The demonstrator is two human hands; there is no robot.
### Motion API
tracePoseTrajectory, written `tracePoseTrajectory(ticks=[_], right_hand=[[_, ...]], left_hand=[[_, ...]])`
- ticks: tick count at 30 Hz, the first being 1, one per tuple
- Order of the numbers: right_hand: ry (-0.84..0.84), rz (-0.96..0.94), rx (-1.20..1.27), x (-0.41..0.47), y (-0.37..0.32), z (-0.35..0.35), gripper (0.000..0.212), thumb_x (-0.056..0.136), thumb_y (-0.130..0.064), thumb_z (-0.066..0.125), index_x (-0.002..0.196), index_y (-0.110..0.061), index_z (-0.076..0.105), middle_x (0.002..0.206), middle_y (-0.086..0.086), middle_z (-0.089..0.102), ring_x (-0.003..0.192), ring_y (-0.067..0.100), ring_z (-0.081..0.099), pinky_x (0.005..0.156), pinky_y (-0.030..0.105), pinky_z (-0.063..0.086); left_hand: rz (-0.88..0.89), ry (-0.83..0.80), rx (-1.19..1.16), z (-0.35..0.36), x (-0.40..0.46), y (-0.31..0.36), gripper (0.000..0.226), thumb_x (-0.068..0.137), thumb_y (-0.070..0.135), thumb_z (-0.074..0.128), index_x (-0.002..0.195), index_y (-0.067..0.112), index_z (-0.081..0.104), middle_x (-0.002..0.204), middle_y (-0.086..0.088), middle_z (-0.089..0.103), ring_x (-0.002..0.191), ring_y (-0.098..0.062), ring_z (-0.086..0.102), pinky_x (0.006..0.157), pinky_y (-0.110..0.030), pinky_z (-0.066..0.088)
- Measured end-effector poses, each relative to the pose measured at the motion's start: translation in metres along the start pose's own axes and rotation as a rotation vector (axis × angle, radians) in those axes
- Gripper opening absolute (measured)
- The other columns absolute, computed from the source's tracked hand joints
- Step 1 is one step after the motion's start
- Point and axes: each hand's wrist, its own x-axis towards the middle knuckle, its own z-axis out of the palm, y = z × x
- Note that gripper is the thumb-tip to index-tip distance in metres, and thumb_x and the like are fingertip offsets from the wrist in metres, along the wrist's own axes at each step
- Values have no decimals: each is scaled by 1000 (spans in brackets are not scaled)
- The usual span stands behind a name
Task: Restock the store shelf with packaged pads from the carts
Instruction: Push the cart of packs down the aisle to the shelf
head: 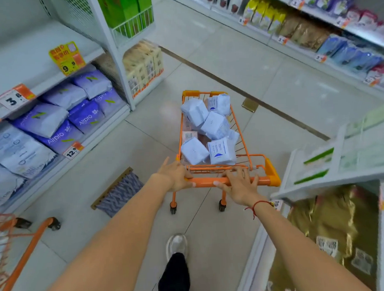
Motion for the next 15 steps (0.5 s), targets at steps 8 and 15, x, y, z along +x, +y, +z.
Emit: tracePoseTrajectory(ticks=[8, 15], right_hand=[[-170, -182, -130, 110, -3, -81, 47, 90, -65, 32, 118, -30, 48, 133, 2, 35, 134, 22, 24, 111, 61, 1], [-180, -405, -306, 189, -26, -127, 57, 85, -72, 31, 114, -28, 50, 121, 1, 39, 125, 21, 32, 112, 59, 1]], left_hand=[[-73, -38, -208, -67, 66, -35, 35, 85, 57, 54, 96, 30, 73, 72, 11, 48, 92, -22, 46, 95, -33, 38], [-171, -70, -216, -103, 100, -65, 45, 79, 67, 53, 93, 29, 74, 76, 5, 49, 99, -22, 52, 93, -35, 33]])
